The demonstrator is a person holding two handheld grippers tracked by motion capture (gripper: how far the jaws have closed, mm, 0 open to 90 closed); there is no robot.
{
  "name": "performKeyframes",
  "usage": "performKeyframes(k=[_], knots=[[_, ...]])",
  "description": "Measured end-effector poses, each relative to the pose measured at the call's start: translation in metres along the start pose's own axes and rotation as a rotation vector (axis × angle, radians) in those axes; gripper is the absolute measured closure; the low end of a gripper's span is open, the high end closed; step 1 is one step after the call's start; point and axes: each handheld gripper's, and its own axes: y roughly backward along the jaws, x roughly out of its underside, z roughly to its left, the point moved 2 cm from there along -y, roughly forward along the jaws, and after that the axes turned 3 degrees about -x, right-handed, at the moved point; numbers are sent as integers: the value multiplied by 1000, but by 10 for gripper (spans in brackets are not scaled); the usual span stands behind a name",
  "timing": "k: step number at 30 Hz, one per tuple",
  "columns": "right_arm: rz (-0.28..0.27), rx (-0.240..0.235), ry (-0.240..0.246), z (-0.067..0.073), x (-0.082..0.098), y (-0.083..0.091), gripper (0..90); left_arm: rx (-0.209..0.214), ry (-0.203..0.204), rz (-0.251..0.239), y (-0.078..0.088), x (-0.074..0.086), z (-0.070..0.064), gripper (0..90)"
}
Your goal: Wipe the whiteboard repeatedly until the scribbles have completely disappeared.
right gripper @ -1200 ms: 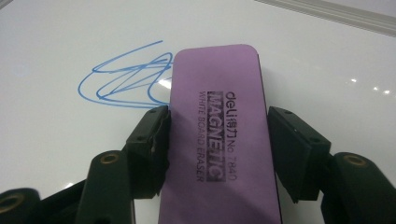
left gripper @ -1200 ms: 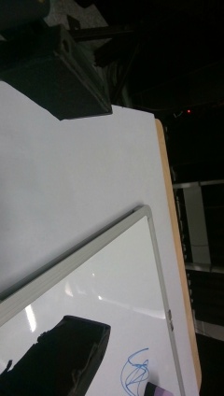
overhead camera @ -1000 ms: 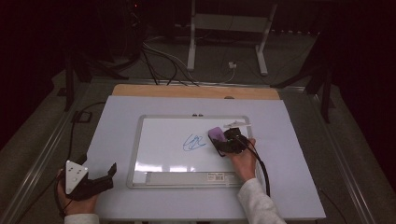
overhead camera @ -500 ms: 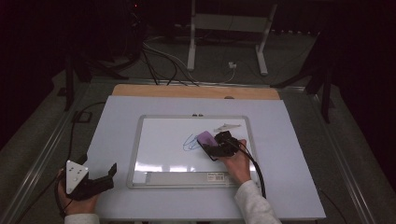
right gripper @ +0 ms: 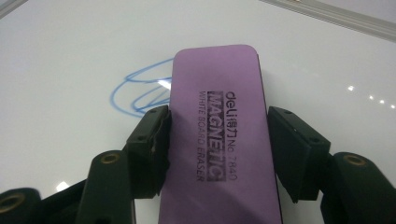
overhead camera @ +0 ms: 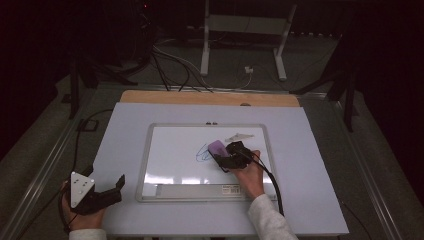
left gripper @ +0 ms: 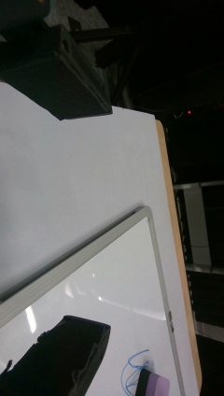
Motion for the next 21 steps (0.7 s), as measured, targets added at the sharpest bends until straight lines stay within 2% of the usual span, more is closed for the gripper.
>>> performKeyframes(k=[2, 4, 9, 11, 14, 17, 21], knots=[[6, 3, 14, 2, -1, -1, 420, 1, -1, 0, 0, 0, 0, 5], [2, 2, -16, -2, -3, -3, 419, -2, 0, -3, 1, 0, 0, 6], [-11, 83, -96, -16, -11, -8, 420, -2, 6, -2, 0, 0, 2, 6], [-12, 98, -117, -19, -14, -10, 419, -1, 5, -2, 0, 1, 2, 5], [-10, 113, -100, -17, -16, -12, 420, 1, 5, -1, 0, 1, 1, 6], [-1, 56, -87, -10, -14, -12, 420, 1, 6, -1, 0, 1, 1, 5], [6, -7, -16, 6, -11, -12, 420, 1, 3, -1, 0, 0, 0, 5]])
